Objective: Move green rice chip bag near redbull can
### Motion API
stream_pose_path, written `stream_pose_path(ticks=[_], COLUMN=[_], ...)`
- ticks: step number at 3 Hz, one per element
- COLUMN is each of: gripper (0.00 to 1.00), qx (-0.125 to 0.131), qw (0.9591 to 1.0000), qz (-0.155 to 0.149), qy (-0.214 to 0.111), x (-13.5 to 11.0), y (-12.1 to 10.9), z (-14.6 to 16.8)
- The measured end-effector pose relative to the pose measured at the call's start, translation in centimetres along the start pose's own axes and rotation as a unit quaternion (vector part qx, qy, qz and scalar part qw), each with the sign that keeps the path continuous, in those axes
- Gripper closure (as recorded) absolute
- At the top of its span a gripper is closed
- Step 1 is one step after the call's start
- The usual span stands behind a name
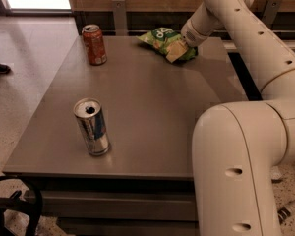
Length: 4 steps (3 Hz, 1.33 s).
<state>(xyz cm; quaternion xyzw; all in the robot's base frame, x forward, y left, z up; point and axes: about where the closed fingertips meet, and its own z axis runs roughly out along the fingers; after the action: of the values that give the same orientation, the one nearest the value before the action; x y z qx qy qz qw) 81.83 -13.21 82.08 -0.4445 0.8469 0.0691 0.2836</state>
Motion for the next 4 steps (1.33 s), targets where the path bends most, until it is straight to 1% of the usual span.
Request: stream_pose_path(ticks=[1, 2, 3, 4], gripper=[1.0, 1.0, 1.0, 1.0], qx=[0.013, 0.039, 0.061, 0.068], qw=[0.9999, 0.9991, 0.9978, 0.9971], qz=[-0.008, -0.016, -0.025, -0.034], qy=[-0.001, -0.002, 0.001, 0.002], x=[-0.4, -0.7, -0.8, 0.1], y=[-0.1, -0.2, 0.4, 2.1], z=[-2.9, -7.1, -11.0, -15.1])
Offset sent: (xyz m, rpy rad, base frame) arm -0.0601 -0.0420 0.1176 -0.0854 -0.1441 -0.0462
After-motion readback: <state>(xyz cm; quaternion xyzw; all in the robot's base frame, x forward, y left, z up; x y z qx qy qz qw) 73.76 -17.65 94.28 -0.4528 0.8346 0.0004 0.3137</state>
